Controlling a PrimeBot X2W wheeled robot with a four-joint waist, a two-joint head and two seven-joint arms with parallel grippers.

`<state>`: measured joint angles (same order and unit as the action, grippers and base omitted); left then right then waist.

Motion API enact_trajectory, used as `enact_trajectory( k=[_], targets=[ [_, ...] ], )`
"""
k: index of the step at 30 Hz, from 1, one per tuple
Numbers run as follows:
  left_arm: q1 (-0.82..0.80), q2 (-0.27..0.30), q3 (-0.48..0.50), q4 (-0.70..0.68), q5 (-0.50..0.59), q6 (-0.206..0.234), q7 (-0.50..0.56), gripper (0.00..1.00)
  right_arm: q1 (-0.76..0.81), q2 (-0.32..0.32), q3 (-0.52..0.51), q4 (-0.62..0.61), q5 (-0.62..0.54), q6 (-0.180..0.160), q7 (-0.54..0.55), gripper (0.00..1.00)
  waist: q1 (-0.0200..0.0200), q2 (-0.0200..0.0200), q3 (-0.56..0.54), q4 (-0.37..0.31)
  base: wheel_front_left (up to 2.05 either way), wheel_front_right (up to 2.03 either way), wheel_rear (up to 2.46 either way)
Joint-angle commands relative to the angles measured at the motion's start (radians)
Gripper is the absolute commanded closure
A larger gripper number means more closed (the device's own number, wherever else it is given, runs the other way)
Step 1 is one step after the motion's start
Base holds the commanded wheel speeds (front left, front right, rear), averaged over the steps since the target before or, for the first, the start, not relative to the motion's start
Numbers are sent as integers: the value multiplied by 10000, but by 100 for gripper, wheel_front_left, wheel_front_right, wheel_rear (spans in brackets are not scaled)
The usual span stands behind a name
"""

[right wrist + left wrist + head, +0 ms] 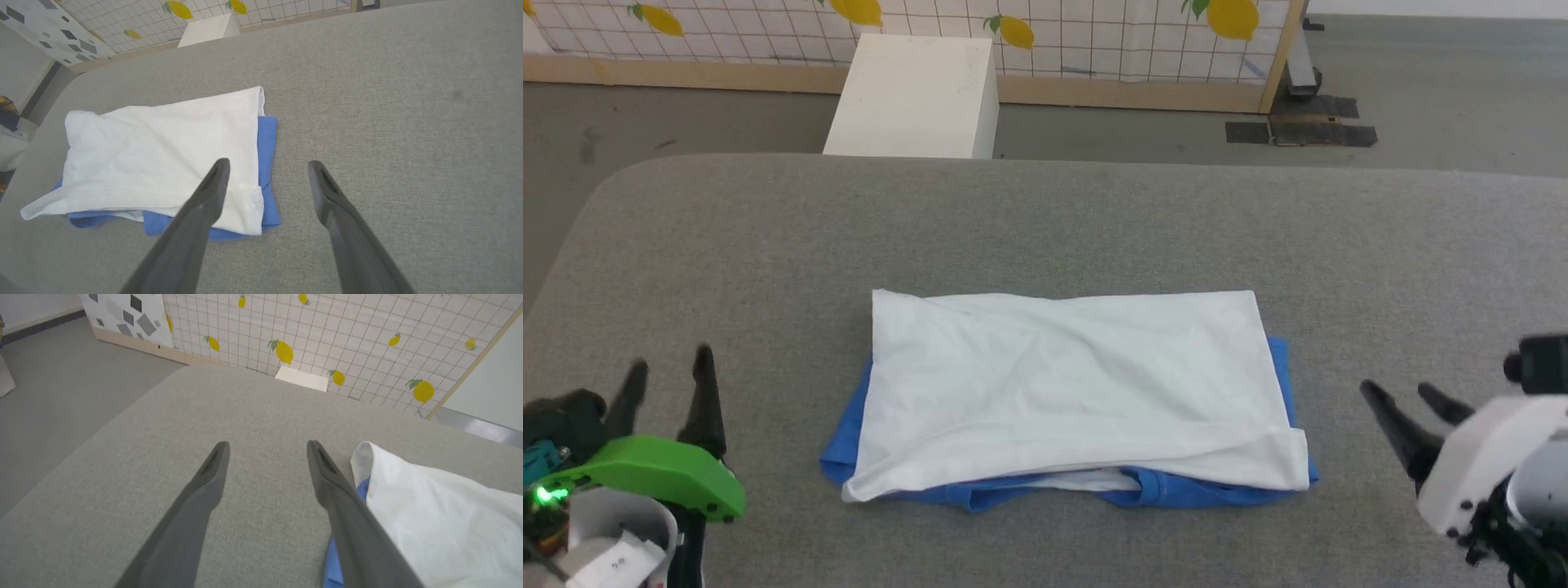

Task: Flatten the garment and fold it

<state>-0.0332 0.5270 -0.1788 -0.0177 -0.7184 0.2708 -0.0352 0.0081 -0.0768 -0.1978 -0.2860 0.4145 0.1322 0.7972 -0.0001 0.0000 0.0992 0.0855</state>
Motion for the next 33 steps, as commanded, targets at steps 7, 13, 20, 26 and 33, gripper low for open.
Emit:
enact_trajectory(
  k=[7, 13, 20, 26, 33],
  targets=[
    [-747, -143, -233, -460, 2198, -797, -2236, 0, -1917, -276, 1200, 1789, -1804, -15, 1052, 0, 1, 0, 501, -90, 0, 0, 0],
    [-875, -1422, 552, -1497, 3865, -1260, -2262, 0, -3112, -326, 1999, 3796, -2759, -15, 1135, 0, 1, 0, 1061, 208, 0, 0, 0],
    [-621, -2580, 1526, -1304, 4523, -2227, -2264, 0, -3585, -290, 2637, 5687, -3125, -15, 980, 0, 1, 0, 1418, 460, 0, 0, 0],
    [-561, -3115, 2054, -1045, 4827, -2756, -2265, 0, -3714, -325, 2537, 6049, -2519, -15, 840, 100, 1, 0, 1354, 403, 0, 0, 0],
    [-455, -3547, 2536, -955, 5107, -3233, -2265, 0, -3477, -1191, 1469, 5300, -2067, -15, 799, 100, 1, 0, 1090, 187, 0, 0, 0]
  ],
)
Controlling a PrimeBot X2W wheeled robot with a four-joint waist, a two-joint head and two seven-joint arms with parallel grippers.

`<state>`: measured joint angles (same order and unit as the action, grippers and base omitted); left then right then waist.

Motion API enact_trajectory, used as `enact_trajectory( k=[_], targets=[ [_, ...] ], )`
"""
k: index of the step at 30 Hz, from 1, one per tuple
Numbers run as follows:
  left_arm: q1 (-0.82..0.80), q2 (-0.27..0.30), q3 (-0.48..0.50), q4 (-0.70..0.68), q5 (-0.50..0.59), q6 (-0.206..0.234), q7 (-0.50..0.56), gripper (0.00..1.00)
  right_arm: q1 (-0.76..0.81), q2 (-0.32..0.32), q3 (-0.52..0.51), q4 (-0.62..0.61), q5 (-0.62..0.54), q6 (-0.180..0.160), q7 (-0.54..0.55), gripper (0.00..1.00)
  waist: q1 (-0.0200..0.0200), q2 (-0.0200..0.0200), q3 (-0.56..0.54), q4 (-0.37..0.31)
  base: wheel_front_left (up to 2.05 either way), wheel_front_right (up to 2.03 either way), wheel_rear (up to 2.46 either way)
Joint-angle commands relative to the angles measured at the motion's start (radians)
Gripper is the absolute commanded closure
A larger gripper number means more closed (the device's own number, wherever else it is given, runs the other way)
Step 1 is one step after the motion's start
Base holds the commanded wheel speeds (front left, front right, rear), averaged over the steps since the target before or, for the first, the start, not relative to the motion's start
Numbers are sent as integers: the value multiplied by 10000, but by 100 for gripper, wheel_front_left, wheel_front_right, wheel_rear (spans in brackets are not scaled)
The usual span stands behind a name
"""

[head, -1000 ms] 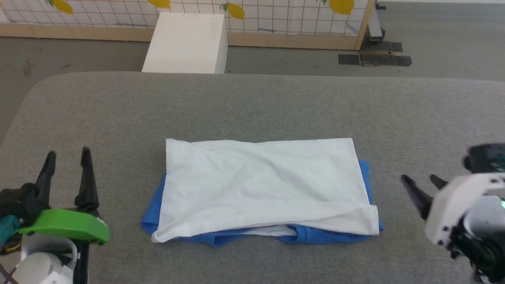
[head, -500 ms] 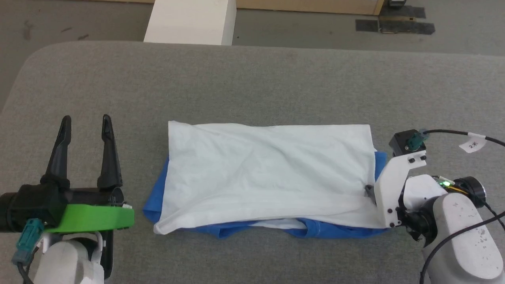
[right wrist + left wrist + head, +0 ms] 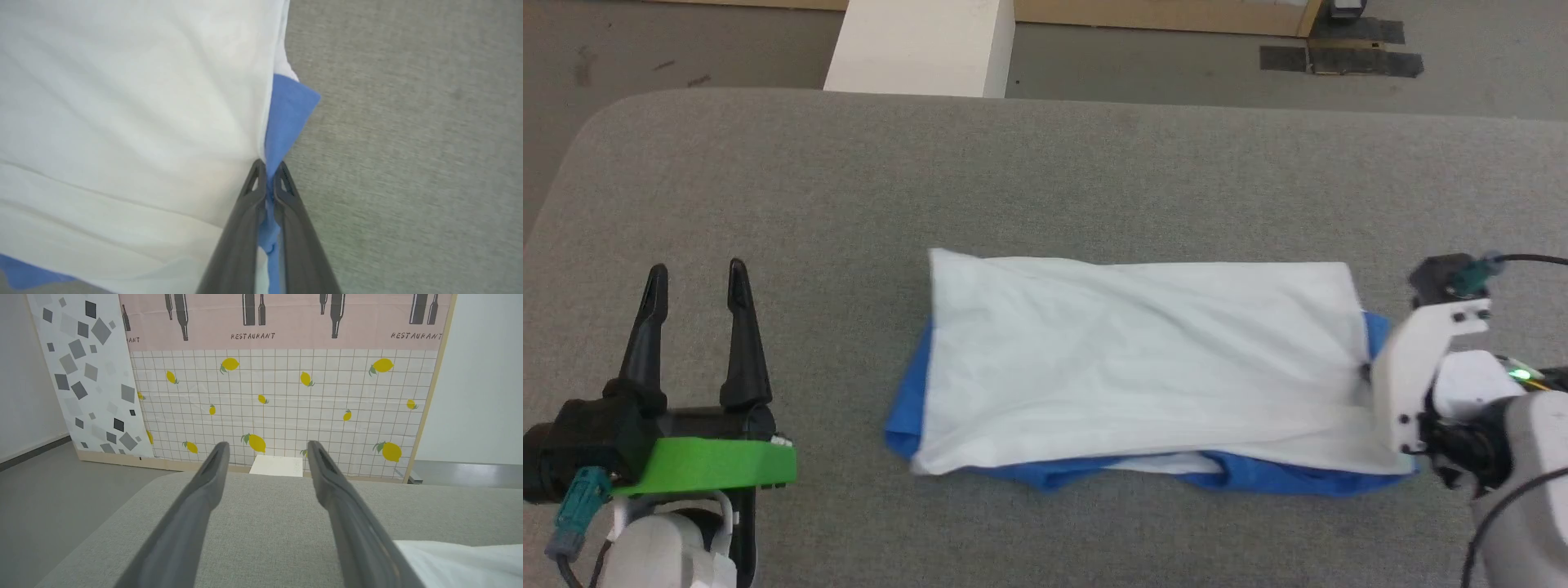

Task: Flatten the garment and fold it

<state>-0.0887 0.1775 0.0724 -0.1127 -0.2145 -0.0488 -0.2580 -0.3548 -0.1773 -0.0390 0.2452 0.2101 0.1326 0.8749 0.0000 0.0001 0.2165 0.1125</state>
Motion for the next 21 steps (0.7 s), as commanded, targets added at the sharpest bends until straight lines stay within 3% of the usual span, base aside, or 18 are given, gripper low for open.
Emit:
enact_trajectory(
  k=[1, 10, 18, 21],
  targets=[
    [144, -118, 80, 3, 112, -95, -37, 0, 271, -401, -346, -98, -78, -19, 117, 100, 0, -1, -133, -122, 0, 0, 0],
    [476, -483, 360, 21, 479, -406, -37, 0, 725, -1177, -1315, -915, -427, -19, 565, 100, 0, -1, -467, -371, 0, 0, 0],
    [691, -654, 519, -92, 718, -549, -37, 0, 1081, -1621, 262, -3709, 908, -19, 1721, 100, 0, -1, -852, -397, 0, 0, 0],
    [802, -721, 589, -176, 774, -579, -37, 0, 971, -1448, 947, -4653, 1504, -19, 2083, 100, 0, -1, -982, -398, 0, 0, 0]
  ],
)
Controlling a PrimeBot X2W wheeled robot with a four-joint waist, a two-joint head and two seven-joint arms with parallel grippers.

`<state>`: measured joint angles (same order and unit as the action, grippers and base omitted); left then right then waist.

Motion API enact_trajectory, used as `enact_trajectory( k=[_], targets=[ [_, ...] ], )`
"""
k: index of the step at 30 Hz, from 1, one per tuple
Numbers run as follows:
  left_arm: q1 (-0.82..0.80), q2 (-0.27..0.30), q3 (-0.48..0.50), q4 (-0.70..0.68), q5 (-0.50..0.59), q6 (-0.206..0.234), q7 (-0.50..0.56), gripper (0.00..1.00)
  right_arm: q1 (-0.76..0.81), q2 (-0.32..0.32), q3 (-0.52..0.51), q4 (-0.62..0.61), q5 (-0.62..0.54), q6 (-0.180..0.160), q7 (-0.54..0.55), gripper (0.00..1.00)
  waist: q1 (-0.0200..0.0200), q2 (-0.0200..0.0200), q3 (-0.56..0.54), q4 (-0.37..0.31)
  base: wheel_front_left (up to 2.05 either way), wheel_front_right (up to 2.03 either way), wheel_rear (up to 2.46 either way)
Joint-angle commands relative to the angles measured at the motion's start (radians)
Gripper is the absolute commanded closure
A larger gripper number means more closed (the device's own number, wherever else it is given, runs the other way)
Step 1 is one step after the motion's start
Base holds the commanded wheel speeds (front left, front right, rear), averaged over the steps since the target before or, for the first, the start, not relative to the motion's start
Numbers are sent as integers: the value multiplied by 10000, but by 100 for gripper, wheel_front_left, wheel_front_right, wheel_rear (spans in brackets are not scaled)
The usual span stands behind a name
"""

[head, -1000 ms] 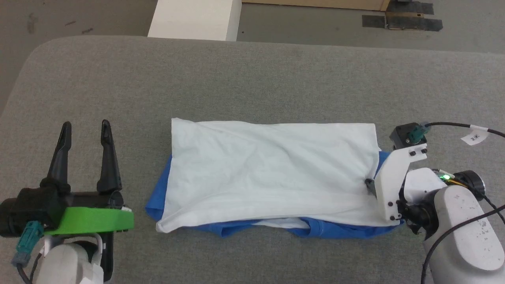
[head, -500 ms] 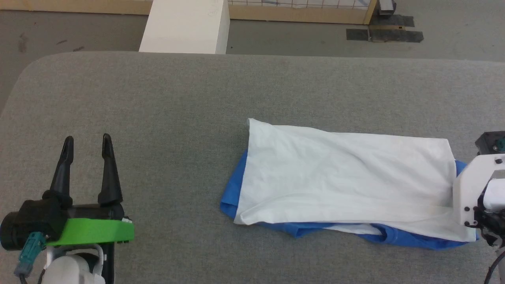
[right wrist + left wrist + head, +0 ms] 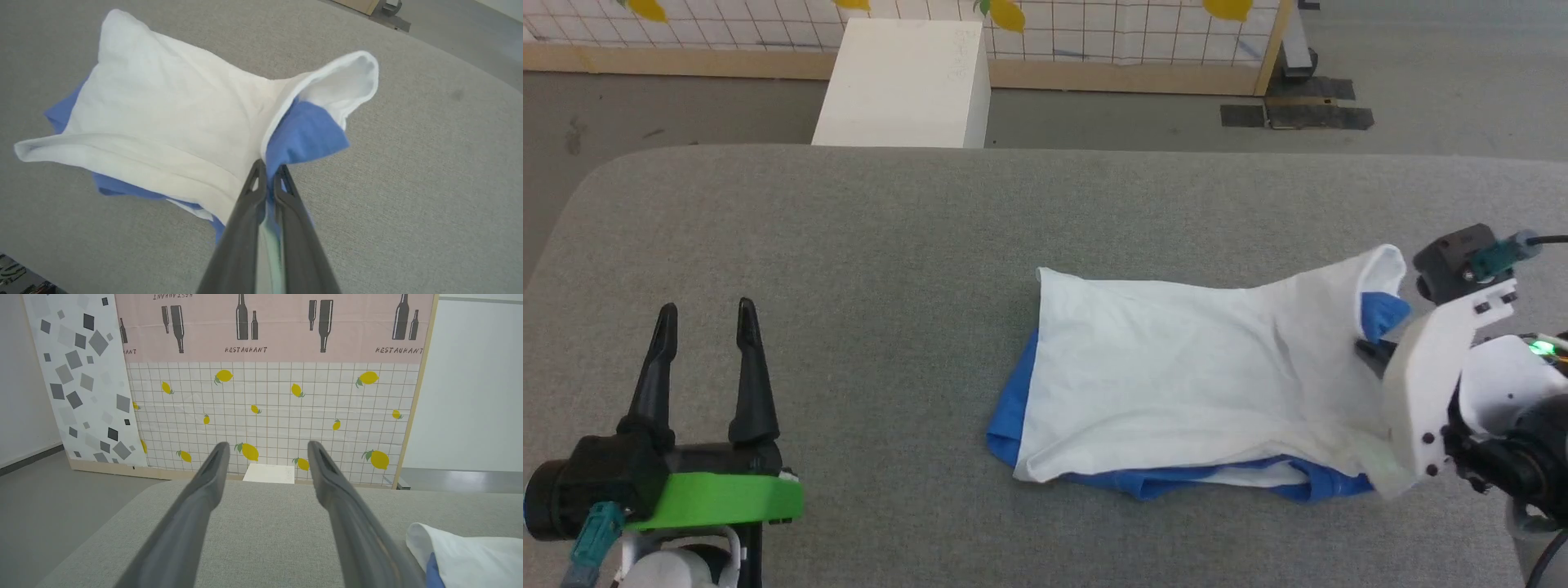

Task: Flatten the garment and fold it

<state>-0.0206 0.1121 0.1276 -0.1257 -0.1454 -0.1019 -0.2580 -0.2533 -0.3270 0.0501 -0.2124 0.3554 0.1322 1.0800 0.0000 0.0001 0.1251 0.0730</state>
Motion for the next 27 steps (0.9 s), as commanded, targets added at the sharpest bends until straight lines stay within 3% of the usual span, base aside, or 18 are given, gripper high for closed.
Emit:
enact_trajectory(
  k=[1, 6, 11, 17, 27],
  targets=[
    [145, -89, 47, -71, 94, -55, -37, 0, -103, 71, 286, -240, 113, -15, 71, 100, 0, -1, -77, 11, 0, 0, 0],
    [140, -212, 43, -186, 106, -104, -37, 0, -687, 594, 1361, -53, 171, -15, -154, 100, 0, -1, -14, 277, 0, 0, 0],
    [20, -320, -12, -235, 58, -154, -37, 0, -1535, 1277, 2189, 1238, -50, -15, -775, 100, 0, -1, 259, 761, 0, 0, 0],
    [-95, -416, -26, -170, -27, -201, -38, 0, -2399, 2082, 2647, 3167, -318, -15, -1516, 100, 0, -1, 650, 1480, 0, 0, 0],
    [-225, -505, -5, -30, -85, -253, -38, 0, -3196, 2647, 3081, 5677, -604, -15, -2558, 100, 0, -1, 936, 2061, 0, 0, 0]
  ],
)
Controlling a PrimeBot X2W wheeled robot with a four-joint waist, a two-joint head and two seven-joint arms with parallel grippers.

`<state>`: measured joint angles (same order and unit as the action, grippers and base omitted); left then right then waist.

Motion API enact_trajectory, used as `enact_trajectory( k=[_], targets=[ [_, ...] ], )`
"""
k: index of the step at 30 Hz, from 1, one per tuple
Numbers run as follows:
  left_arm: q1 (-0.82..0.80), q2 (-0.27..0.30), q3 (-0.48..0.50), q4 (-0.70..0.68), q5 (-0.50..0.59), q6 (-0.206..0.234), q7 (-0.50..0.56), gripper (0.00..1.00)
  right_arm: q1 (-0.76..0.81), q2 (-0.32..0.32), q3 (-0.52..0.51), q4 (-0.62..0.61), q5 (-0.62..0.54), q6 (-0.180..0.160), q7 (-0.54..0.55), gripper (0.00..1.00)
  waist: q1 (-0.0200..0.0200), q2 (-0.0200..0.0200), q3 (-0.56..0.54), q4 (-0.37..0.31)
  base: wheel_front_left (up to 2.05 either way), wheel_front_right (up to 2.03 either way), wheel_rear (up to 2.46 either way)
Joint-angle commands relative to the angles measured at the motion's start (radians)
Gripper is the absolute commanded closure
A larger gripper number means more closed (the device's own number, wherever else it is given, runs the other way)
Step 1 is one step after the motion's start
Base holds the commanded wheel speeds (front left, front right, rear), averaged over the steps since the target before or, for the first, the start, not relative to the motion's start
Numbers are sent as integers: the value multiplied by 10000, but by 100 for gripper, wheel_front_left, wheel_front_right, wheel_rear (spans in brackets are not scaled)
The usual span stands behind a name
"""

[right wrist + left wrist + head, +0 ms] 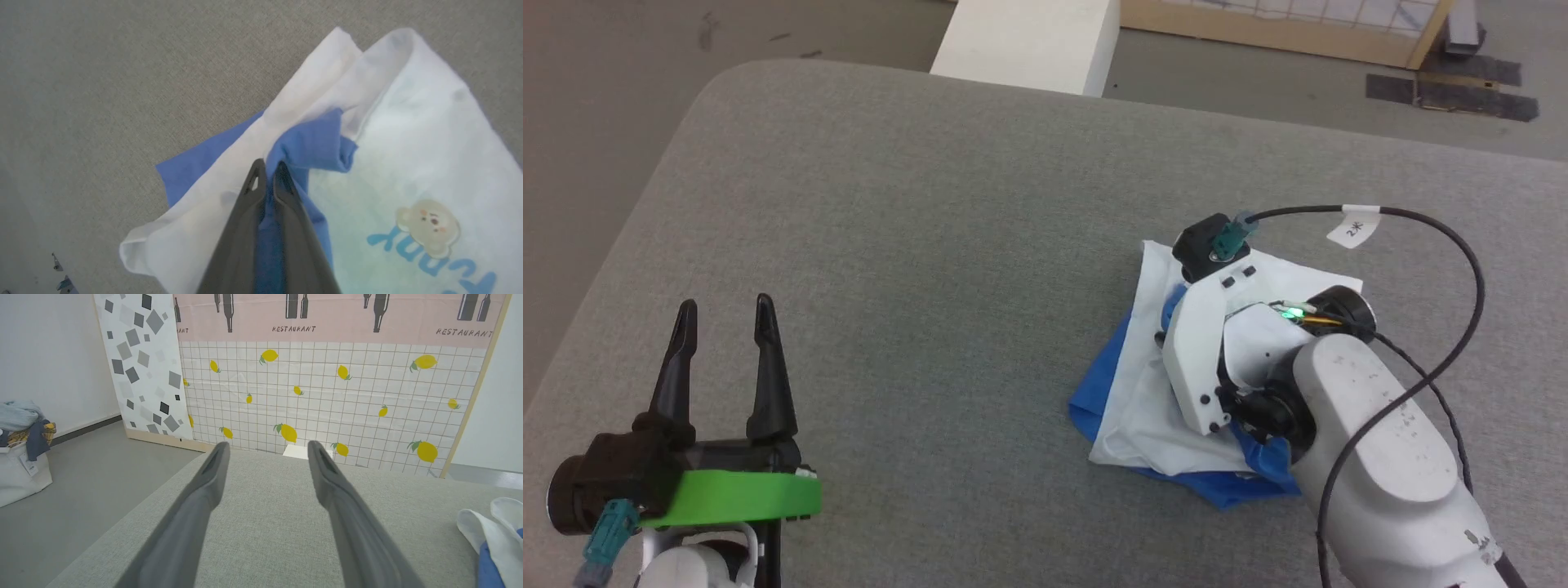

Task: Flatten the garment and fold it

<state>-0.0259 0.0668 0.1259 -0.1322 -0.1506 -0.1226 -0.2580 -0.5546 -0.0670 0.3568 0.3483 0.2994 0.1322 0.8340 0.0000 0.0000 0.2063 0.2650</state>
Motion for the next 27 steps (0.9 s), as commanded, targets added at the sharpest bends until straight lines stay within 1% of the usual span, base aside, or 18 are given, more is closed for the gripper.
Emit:
enact_trajectory(
  k=[1, 5, 7, 8, 9, 14, 16, 18, 21, 24, 27],
  targets=[
    [-180, -59, 5, 45, -32, -49, -38, 0, -234, 71, 52, 255, -52, -15, -179, 100, 0, 0, 133, 157, 0, 0, 0],
    [-251, -81, -45, 98, -34, -60, -38, 0, -452, 136, 274, 891, -54, -15, -592, 100, 0, 0, 148, 149, 0, 0, 0],
    [-279, -87, -52, 119, -22, -64, -38, 0, -569, 153, 497, 1081, 81, -15, -794, 90, 0, 0, 127, 61, 0, 0, 0],
    [-290, -90, -62, 136, -10, -66, -38, 0, -642, 158, 633, 1117, 215, -15, -927, 61, 0, 0, 112, 12, 0, 0, 0],
    [-302, -91, -69, 147, 4, -68, -38, 0, -708, 160, 747, 1105, 313, -15, -1077, 0, 0, 0, 93, -33, 0, 0, 0],
    [-268, -35, -57, 133, 65, -74, -38, 0, -1014, 165, 1511, 536, 1203, -15, -1849, 0, 0, 0, -112, -449, 0, 0, 0],
    [-228, 17, -30, 99, 89, -76, -38, 0, -1110, 165, 1699, 129, 1483, -15, -2055, 0, 0, 0, -210, -677, 0, 0, 0],
    [-181, 58, -3, 67, 110, -77, -38, 0, -1160, 166, 1667, -313, 1566, -15, -2222, 0, 0, 0, -313, -891, 0, 0, 0],
    [-141, 100, 2, -11, 137, -78, -38, 0, -1060, 120, 1168, -944, 1249, -15, -2312, 0, 0, 0, -458, -1150, 0, 0, 0],
    [-107, 106, -21, -99, 182, -78, -38, 0, -629, -373, 389, -1532, 360, -15, -2012, 0, 0, 0, -569, -1341, 0, 0, 0],
    [-65, 99, -73, -152, 225, -79, -38, 0, 206, -803, -465, -1918, -461, -15, -1308, 0, 0, 0, -618, -1447, 0, 0, 0]
  ],
)
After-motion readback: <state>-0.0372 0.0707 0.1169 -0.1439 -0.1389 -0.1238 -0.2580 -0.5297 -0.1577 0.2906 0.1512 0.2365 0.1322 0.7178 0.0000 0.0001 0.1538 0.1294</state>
